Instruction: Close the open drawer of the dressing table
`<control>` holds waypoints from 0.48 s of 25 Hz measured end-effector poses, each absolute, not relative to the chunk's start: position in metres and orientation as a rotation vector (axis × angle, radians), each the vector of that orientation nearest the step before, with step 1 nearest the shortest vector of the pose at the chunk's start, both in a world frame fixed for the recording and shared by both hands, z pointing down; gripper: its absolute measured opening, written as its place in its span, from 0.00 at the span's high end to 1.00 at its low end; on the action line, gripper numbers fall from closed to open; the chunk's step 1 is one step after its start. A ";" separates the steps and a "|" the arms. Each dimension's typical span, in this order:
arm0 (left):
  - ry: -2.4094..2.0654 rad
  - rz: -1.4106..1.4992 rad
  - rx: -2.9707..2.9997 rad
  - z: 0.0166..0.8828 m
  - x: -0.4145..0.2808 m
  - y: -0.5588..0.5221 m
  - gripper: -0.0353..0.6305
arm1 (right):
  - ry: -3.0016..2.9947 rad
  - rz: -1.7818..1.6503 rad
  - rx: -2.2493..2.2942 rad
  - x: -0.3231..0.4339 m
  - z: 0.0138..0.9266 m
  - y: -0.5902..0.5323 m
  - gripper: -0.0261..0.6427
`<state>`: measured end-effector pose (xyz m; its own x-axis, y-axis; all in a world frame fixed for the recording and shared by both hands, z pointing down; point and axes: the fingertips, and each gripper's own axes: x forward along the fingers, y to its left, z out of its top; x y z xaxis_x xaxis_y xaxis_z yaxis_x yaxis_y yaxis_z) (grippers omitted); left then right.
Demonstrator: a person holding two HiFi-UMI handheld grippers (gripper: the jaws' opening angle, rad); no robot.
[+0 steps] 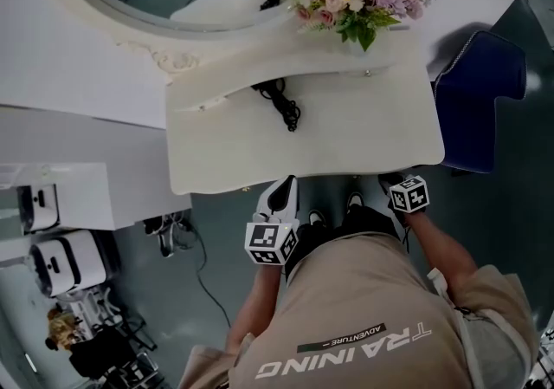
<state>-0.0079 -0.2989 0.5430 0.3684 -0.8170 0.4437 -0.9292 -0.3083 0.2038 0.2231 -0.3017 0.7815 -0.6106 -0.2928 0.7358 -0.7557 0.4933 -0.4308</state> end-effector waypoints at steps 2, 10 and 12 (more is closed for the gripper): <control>-1.505 0.347 2.221 0.542 -0.007 -0.299 0.92 | -2.162 0.974 0.806 0.220 0.775 -0.298 0.96; -1.434 0.354 2.268 0.546 -0.014 -0.283 0.92 | -2.315 0.854 0.661 0.174 0.711 -0.279 0.96; -1.420 0.380 2.293 0.544 -0.018 -0.281 0.92 | -2.367 0.793 0.693 0.157 0.681 -0.283 0.96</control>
